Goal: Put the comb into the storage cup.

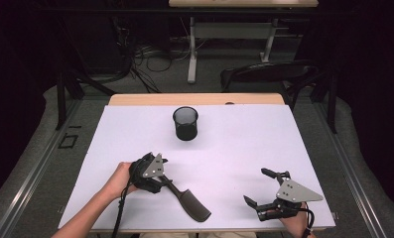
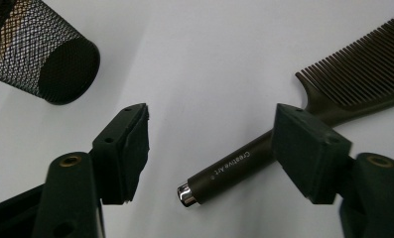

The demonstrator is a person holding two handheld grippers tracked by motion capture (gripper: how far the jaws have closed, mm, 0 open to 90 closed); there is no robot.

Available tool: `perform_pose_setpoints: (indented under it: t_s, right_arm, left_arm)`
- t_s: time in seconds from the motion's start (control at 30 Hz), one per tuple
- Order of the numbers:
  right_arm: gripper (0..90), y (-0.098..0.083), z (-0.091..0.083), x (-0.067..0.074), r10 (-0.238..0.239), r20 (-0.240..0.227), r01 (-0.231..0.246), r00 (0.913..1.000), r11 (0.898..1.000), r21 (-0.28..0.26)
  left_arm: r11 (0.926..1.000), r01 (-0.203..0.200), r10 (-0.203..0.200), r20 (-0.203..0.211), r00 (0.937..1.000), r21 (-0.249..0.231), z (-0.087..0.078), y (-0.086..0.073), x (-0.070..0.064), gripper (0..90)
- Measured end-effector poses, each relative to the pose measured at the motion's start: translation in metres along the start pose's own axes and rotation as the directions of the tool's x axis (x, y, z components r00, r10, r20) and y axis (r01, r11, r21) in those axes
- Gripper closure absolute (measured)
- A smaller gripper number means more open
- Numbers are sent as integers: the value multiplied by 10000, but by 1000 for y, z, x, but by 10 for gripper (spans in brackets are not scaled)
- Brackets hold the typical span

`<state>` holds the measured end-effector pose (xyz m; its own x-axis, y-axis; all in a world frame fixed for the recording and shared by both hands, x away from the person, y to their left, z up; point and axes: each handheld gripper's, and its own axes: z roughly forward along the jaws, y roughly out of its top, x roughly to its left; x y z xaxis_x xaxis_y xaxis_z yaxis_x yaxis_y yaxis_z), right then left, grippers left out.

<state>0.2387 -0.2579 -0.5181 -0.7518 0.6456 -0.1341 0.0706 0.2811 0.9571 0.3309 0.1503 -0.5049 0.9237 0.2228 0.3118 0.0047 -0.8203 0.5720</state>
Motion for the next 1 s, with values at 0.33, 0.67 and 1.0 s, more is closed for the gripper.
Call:
perform_pose_setpoints:
  t_s: [0.33,0.67,1.0]
  right_arm:
    - [15,-1,1,-1,121,-6,-121,9999,9999,51]
    - [16,0,2,-1,97,-83,-97,9999,10000,-10]
    - [15,0,2,-1,130,-168,-128,9998,9999,88]
  left_arm:
    - [9962,-803,786,470,9958,342,-1,5,6,155]
    - [9694,-2248,2161,910,9721,988,-2,13,7,37]
    - [9151,-3761,3493,1800,9196,1456,6,21,7,0]
